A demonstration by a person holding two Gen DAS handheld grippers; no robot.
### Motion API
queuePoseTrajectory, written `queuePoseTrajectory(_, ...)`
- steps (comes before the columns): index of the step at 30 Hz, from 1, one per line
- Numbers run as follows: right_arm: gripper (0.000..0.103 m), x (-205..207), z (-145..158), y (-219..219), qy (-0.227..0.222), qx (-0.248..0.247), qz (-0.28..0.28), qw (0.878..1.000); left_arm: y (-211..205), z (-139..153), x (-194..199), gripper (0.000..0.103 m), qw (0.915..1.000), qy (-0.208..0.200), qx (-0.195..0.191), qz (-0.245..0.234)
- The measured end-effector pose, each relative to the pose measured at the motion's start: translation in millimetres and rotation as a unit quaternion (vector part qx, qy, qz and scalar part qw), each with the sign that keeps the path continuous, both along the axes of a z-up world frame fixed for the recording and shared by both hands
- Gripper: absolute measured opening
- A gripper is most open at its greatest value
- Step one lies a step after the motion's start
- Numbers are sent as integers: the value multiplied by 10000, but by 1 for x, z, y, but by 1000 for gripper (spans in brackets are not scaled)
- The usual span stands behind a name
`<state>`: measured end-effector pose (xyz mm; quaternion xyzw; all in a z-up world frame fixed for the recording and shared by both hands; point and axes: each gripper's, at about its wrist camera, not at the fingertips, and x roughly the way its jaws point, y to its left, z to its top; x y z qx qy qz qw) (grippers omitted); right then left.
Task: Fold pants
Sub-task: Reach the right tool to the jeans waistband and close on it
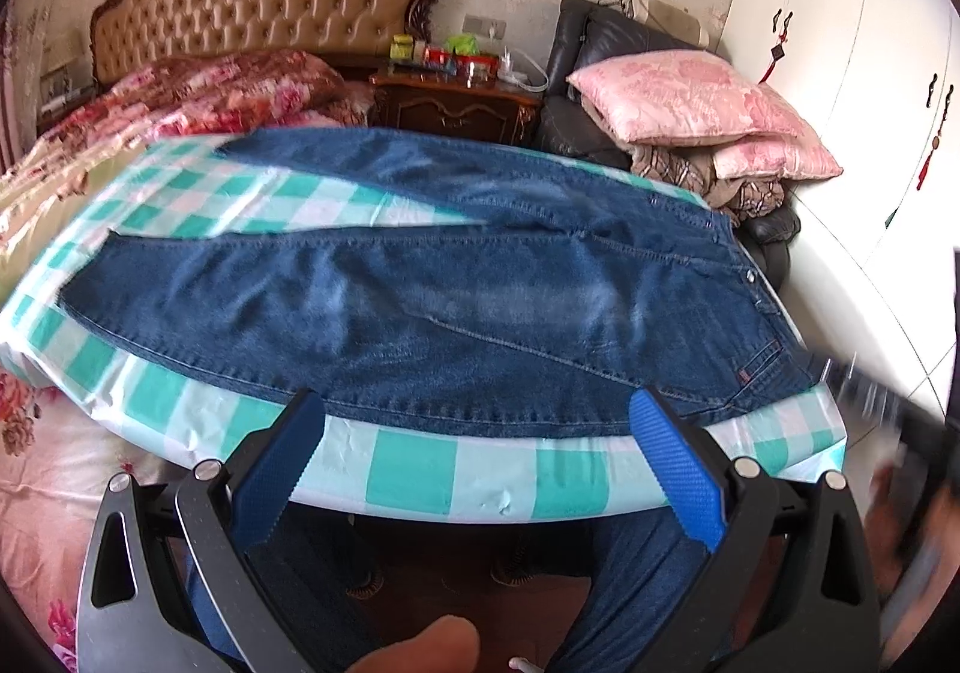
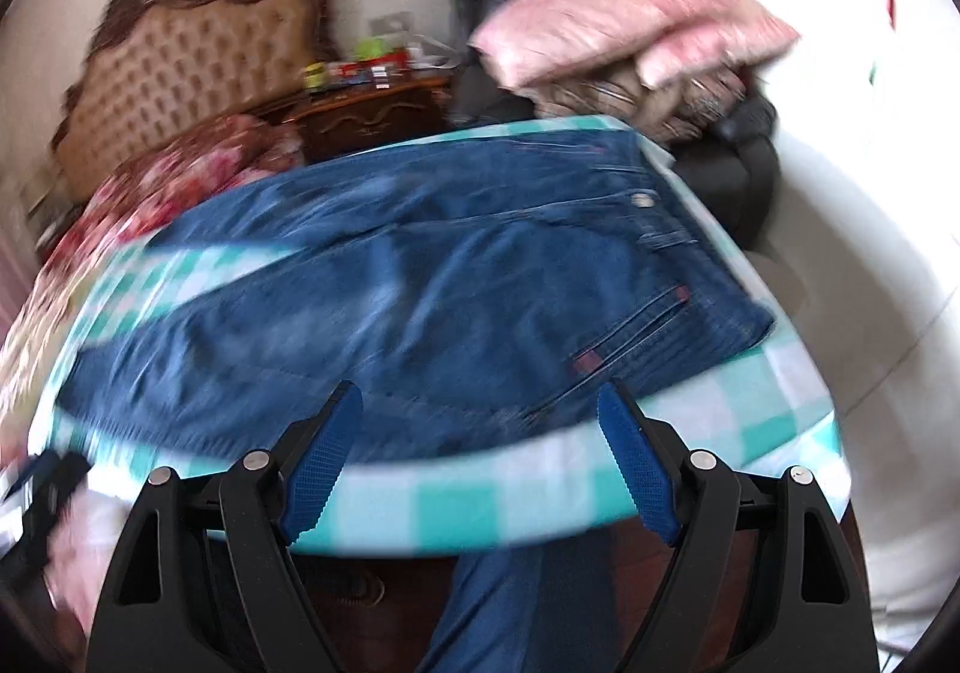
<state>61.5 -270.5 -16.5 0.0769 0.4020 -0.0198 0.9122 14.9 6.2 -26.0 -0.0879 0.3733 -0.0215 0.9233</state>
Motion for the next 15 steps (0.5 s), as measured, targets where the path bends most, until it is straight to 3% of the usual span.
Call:
queuePoseTrajectory(5,78,114,1,-85,213,-114,-678,9974,21,-29,27,101,9997,198,-156,-59)
queuePoseTrajectory(7,78,178,-4,-119,364,-119,-811,9960,31,-40,38,101,9995,243,-214,-25)
queuePoseTrajectory(10,78,258,-17,-151,564,-49,-702,9959,44,-55,56,101,9993,293,-230,46)
queuePoseTrajectory(15,77,354,-56,-176,928,-87,-655,9935,67,-78,89,101,9978,505,-386,193)
